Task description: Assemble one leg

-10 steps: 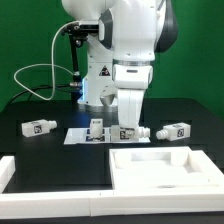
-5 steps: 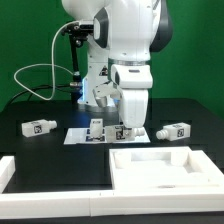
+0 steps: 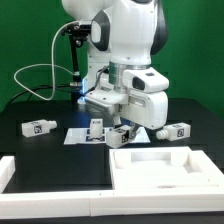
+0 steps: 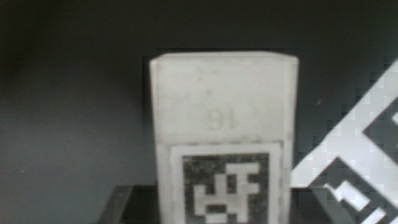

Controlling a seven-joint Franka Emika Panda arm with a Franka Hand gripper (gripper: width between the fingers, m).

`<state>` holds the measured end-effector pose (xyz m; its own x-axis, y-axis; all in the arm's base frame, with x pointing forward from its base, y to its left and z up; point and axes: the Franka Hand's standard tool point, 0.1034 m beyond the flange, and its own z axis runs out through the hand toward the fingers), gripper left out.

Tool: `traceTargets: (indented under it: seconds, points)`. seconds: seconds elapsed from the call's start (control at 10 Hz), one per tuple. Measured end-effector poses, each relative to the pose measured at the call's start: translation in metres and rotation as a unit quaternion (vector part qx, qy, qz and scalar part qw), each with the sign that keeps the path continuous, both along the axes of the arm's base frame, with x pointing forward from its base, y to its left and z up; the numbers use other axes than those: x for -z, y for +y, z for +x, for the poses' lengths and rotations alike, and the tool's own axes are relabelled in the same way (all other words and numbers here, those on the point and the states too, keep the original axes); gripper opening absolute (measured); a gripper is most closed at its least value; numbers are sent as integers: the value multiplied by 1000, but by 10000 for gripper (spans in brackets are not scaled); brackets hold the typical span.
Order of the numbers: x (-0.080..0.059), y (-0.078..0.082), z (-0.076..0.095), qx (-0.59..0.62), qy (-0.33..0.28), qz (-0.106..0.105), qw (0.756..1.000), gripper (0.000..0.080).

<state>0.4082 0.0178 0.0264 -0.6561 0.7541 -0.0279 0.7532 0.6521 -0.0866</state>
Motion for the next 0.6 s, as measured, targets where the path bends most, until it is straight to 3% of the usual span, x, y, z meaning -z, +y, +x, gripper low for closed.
traceTargets:
  seconds: [0.3, 0.6]
  points:
    - [5, -11, -13, -181, 47, 6, 982, 285]
    - [9, -14, -21, -304, 86, 0, 949, 285]
